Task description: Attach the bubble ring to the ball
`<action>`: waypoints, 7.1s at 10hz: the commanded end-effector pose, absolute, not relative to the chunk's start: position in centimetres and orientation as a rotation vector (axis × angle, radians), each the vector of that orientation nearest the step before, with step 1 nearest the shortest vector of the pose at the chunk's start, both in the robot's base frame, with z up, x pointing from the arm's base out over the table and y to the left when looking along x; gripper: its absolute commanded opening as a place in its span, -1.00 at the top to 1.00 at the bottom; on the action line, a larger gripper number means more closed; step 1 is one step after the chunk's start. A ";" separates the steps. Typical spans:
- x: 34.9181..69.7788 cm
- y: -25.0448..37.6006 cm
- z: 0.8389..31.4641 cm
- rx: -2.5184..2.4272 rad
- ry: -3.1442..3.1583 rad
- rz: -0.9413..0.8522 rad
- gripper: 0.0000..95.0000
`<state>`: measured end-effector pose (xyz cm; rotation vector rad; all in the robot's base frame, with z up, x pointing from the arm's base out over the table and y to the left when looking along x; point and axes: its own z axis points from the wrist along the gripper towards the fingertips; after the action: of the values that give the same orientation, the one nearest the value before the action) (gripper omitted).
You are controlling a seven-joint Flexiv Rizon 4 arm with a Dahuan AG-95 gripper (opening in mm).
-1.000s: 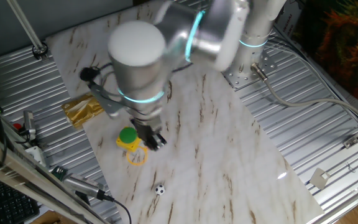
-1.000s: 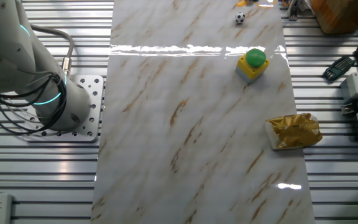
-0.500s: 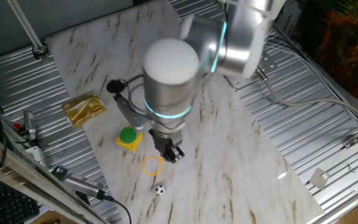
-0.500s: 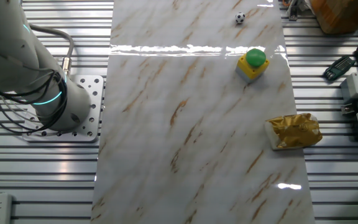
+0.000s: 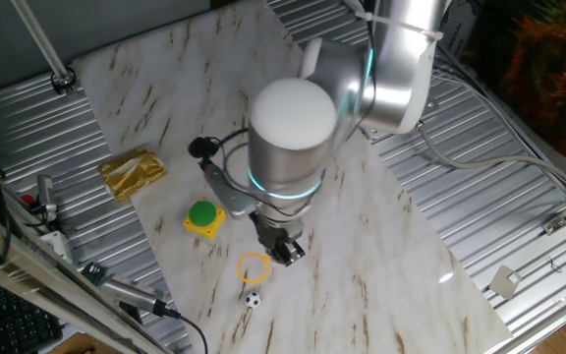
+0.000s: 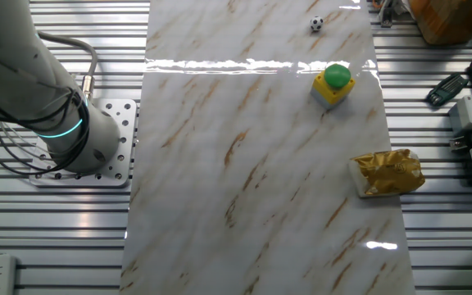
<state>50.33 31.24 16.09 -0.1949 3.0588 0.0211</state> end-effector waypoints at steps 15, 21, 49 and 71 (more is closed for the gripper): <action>49.1 32.7 13.2 -0.187 3.040 0.018 1.00; 48.8 32.7 11.7 -0.204 3.043 0.010 1.00; 48.8 32.8 11.6 -0.290 3.055 0.014 1.00; 51.5 33.0 5.6 -0.320 3.068 0.023 1.00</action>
<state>51.49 32.96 5.33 -0.3200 3.0666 0.0199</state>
